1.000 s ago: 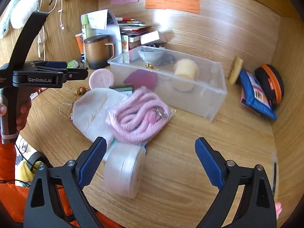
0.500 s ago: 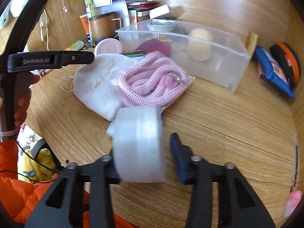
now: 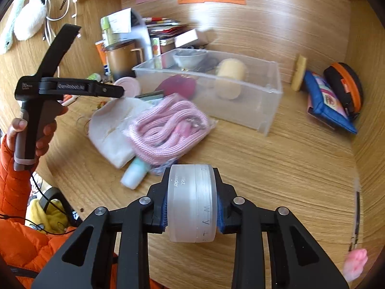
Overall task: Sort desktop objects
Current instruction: 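Grasp the clear round container with right tool while left tool approaches pink compact, then lift the clear container with right tool while left tool grasps the pink round compact, then carry the pink compact with left tool while right tool carries the clear container over the bin, then open right tool to drop the clear container while left tool lowers and releases the compact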
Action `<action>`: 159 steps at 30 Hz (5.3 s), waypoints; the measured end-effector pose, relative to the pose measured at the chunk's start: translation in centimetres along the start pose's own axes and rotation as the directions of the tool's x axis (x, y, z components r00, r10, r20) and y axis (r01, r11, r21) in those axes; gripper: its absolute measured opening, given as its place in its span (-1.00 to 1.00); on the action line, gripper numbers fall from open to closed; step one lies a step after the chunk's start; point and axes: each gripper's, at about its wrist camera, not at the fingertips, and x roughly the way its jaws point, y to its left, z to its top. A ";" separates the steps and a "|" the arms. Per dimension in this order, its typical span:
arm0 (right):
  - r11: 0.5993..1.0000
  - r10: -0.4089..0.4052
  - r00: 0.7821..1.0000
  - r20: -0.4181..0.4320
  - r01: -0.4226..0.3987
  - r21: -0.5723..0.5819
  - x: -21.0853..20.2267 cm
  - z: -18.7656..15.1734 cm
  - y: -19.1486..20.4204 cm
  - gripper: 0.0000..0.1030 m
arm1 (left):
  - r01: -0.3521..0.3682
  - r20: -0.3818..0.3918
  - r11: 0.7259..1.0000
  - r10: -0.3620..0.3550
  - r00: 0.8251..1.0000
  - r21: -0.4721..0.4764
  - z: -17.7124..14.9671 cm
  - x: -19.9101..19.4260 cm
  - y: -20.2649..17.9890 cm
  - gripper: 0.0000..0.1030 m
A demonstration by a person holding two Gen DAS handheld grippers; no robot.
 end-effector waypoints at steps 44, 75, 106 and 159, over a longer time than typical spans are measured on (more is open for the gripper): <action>0.995 -0.083 0.993 0.082 0.088 -0.053 1.9 8.2 -3.8 -0.48 | -0.069 0.006 0.995 0.068 0.998 0.078 1.5 3.0 0.3 0.23; 0.991 -0.065 0.994 0.086 0.074 -0.112 3.3 10.7 -2.9 -0.48 | -0.070 -0.040 0.997 0.072 0.997 0.044 -0.5 3.9 2.8 0.22; 0.996 -0.075 0.994 0.083 0.079 -0.039 7.3 15.3 -7.6 -0.48 | 0.069 0.088 0.987 -0.083 0.993 0.144 8.8 0.5 -3.4 0.22; 0.993 -0.094 0.996 -0.012 0.093 -0.072 11.1 13.8 -7.4 -0.12 | 0.056 -0.089 0.970 -0.036 0.995 0.235 9.1 9.5 -7.8 0.28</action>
